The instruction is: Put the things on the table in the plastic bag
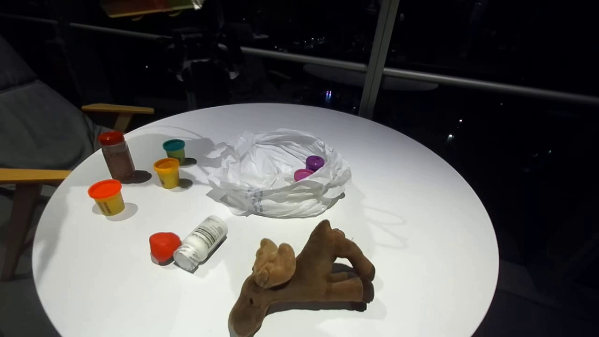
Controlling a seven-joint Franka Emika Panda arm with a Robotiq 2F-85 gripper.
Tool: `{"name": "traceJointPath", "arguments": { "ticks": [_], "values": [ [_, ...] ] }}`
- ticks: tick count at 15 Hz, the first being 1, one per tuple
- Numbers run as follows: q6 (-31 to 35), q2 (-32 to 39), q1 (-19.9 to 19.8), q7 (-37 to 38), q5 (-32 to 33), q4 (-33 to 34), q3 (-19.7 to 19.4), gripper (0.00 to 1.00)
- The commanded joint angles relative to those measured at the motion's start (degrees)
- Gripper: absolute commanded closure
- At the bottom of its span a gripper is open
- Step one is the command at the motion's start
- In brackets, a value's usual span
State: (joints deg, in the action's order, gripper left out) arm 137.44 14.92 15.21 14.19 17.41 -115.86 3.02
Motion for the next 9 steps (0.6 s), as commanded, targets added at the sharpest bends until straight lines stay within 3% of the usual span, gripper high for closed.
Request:
{"name": "traceJointPath", "arguments": {
  "ticks": [1, 9],
  "values": [
    [-5.44, -1.59, 1.07, -4.20, -2.67, -0.65, 4.89, 0.00],
    [-5.67, 1.55, 2.32, -1.81, -1.18, -1.54, 6.59, 0.00]
  ]
}}
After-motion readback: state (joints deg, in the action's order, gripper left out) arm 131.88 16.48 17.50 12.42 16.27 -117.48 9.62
